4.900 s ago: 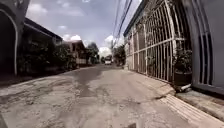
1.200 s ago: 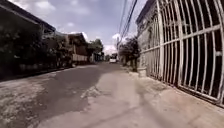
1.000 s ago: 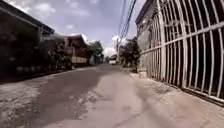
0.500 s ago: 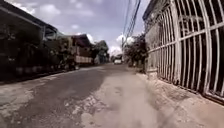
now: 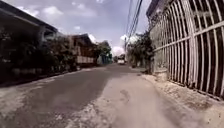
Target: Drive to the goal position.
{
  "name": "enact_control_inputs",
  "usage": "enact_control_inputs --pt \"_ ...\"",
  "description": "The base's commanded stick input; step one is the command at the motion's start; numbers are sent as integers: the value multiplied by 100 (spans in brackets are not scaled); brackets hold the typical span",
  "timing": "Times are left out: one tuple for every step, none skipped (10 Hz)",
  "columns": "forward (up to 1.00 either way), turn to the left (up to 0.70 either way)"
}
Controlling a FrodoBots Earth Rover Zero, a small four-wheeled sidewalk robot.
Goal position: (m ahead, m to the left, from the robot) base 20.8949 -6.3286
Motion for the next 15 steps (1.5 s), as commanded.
enact_control_inputs --pt "70 0" --pt "70 0" --pt "70 0" --pt "70 0" --pt "70 0" --pt "70 0" --pt "70 0" --pt "70 0" --pt "70 0" --pt "70 0" --pt "70 0" --pt "70 0" --pt "70 0" --pt "70 0" --pt "70 0"
